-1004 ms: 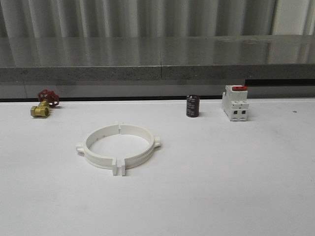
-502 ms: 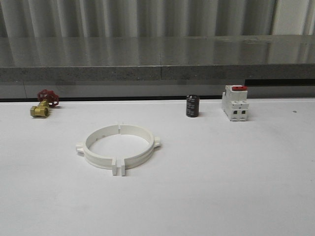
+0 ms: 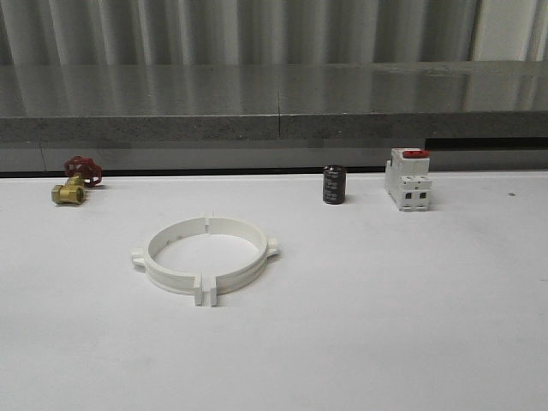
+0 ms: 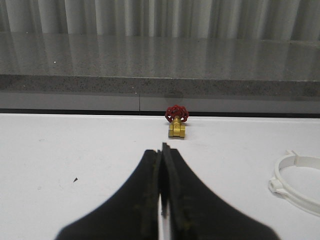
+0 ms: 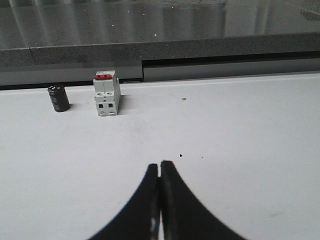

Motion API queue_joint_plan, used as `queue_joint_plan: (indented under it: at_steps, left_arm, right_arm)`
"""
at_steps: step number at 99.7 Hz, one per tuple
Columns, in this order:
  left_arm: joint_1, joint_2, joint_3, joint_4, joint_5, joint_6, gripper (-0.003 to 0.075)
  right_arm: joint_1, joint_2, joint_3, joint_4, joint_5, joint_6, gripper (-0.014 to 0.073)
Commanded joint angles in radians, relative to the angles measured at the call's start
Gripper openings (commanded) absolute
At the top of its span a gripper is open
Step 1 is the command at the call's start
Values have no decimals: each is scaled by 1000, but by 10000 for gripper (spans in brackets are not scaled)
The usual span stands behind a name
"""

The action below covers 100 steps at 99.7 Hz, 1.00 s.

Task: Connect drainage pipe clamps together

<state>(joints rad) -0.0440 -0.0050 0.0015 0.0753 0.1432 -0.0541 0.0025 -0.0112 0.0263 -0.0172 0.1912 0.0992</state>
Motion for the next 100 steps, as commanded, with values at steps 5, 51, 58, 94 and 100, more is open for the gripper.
queue_joint_plan:
  at_steps: [5,51,58,94,100]
  left_arm:
    - [-2,-27,46,-51,-75,65,-21]
    - [-3,-27,46,-75,-75,65,-21]
    - [-3,-27,46,-75,-75,65,-21]
    - [-3,-27,46,-75,-75,65,-21]
    - [-3,-27,44,-75,-75,65,-21]
  right_arm:
    - [-5,-15,-16,-11,-75,-5,-67]
    - [-5,-15,-16,-11,-75,-5,-67]
    - [-5,-15,-16,-11,-75,-5,-67]
    - [-5,-15,-16,-11,-75,-5,-67]
    - [-5,-15,-16,-11,-75,-5,-67]
